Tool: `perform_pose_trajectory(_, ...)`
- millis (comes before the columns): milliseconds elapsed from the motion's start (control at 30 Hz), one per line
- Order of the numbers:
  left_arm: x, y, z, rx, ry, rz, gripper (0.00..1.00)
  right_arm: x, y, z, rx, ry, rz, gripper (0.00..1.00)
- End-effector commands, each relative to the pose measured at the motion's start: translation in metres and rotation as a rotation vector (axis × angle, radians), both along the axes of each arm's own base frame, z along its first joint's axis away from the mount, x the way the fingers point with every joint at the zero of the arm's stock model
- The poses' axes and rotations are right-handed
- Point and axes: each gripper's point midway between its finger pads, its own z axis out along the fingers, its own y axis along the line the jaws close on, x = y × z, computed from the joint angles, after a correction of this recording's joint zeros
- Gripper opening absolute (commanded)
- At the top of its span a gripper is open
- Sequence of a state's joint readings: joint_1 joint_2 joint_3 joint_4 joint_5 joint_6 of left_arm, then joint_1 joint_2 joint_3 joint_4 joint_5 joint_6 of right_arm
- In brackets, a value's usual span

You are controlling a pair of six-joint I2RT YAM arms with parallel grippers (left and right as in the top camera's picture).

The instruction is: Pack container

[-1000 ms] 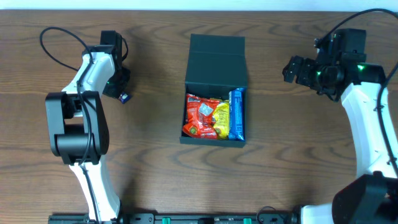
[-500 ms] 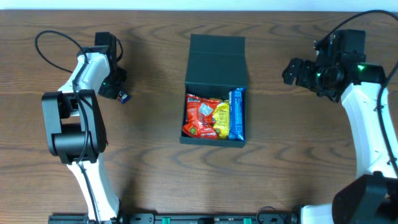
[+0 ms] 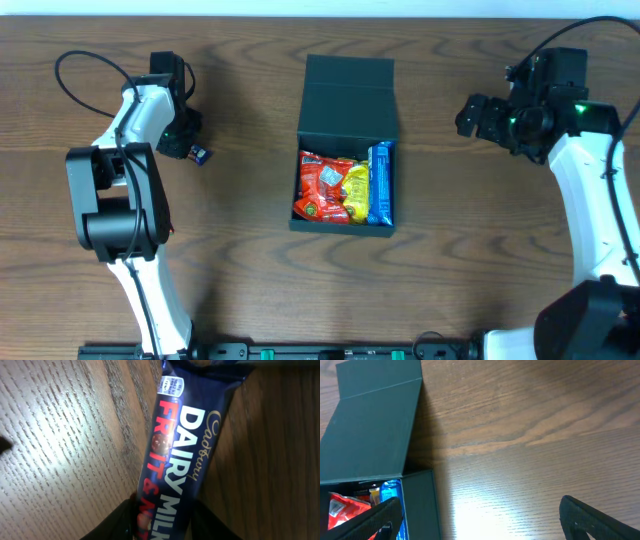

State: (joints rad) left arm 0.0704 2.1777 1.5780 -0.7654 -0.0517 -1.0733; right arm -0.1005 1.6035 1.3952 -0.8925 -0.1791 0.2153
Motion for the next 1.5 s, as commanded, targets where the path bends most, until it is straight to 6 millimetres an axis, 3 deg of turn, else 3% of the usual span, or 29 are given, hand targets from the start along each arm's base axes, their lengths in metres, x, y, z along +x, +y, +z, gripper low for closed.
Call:
perform_pose_trajectory(0,-0.011,-0.006,-0.028,-0.06,0.069,-0.002,0.37,0.004,0.0,0.005,-0.025,-0.017,0.014,0.99)
perform_pose_trajectory(167,-0.013,-0.009,-0.035,-0.075,0.085,-0.027,0.35,0.004,0.0,0.005,-0.025,-0.017,0.014,0.99)
perform_pose_trajectory(367,-0.012,-0.009,-0.035,-0.071,0.087,-0.088,0.12,0.004,0.0,0.005,-0.025,-0.017,0.014,0.99)
perform_pose_trajectory(567,-0.014,-0.01,-0.025,-0.078,0.104,-0.114,0.06,0.004,0.0,0.005,-0.024,-0.017,0.014,0.99)
perform_pose_trajectory(733,0.006,-0.011,0.01,-0.056,0.038,-0.227,0.06,0.004,0.0,0.005,-0.025,-0.017,0.014,0.99)
perform_pose_trajectory(933,0.035,-0.032,0.082,0.038,-0.094,-0.416,0.06,0.004,0.0,0.005,-0.025,-0.017,0.014,0.99)
perform_pose_trajectory(1067,0.041,-0.071,0.128,0.122,-0.186,-0.577,0.06,0.004,0.0,0.005,-0.025,-0.017,0.014,0.99)
perform_pose_trajectory(1167,0.036,-0.116,0.15,0.181,-0.225,-0.744,0.06,0.004,0.0,0.005,-0.025,-0.017,0.014,0.99)
perform_pose_trajectory(1300,0.014,-0.199,0.154,0.172,-0.243,-0.963,0.06,0.004,0.0,0.005,-0.025,-0.017,0.014,0.99)
perform_pose_trajectory(1400,-0.004,-0.253,0.155,0.161,-0.269,-1.08,0.06,0.004,0.0,0.005,-0.024,-0.017,0.014,0.99)
perform_pose_trajectory(1467,-0.016,-0.277,0.154,0.153,-0.274,-1.136,0.06,0.004,0.0,0.005,-0.025,-0.017,0.014,0.99)
